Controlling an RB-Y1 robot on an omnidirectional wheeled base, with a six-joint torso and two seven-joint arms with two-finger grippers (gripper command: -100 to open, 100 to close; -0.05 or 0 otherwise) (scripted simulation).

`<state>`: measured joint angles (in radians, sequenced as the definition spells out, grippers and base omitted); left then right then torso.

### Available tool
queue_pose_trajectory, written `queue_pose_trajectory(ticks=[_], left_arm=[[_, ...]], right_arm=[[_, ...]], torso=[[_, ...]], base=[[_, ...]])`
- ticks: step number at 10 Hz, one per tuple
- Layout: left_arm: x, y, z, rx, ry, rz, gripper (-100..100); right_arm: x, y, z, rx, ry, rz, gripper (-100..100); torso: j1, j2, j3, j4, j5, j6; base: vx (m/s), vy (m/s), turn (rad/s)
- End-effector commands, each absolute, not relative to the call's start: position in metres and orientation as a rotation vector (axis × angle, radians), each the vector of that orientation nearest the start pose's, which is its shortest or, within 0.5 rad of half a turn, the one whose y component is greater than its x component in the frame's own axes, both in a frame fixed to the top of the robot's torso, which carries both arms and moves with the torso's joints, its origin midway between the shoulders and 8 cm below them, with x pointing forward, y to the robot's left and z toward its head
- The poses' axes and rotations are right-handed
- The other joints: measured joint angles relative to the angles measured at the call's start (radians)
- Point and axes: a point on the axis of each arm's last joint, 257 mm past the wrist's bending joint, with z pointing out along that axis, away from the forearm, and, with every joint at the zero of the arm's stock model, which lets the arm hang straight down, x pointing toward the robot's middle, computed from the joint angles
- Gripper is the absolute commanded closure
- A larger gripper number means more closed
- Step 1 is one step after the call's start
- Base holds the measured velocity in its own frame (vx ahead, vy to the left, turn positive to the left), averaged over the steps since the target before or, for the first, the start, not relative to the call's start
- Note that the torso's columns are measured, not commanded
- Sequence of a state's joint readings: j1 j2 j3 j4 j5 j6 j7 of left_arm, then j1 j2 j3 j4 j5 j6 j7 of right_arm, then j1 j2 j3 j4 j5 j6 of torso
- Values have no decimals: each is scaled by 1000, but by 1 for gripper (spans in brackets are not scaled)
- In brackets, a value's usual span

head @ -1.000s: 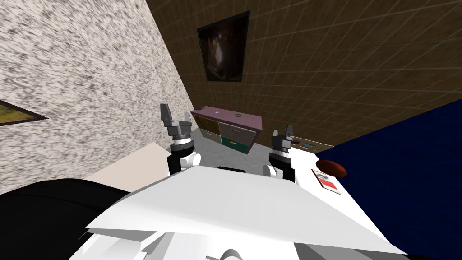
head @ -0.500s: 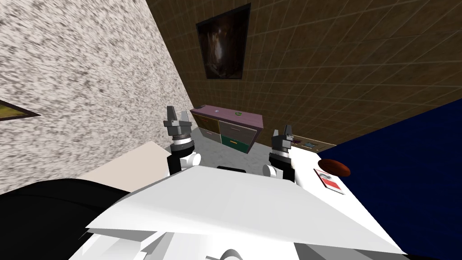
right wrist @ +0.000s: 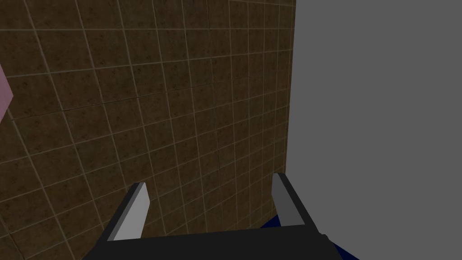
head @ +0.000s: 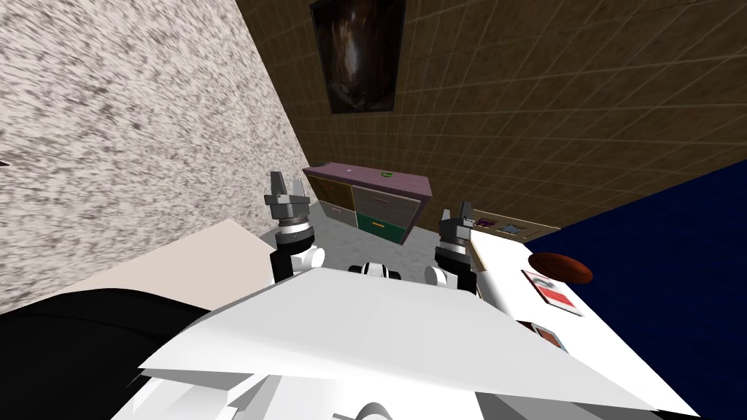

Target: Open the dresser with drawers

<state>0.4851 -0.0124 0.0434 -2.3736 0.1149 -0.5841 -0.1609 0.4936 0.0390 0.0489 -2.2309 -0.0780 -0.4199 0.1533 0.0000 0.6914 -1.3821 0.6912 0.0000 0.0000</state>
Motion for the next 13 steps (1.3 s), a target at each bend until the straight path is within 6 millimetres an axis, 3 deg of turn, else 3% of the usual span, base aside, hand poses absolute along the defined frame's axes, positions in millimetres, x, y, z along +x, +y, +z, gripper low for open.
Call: queue_pose_trajectory(ticks=[1, 13], left_arm=[[312, 290, 75, -492, 505, -1224, -100], [381, 274, -30, -532, 785, -1167, -100]], right_arm=[[367, -277, -12, 778, 668, 1235, 0], [367, -277, -12, 778, 668, 1235, 0]], torso=[[0, 33, -69, 33, 0, 0], [0, 48, -93, 47, 0, 0]], base=[[37, -5, -31], [76, -9, -44]])
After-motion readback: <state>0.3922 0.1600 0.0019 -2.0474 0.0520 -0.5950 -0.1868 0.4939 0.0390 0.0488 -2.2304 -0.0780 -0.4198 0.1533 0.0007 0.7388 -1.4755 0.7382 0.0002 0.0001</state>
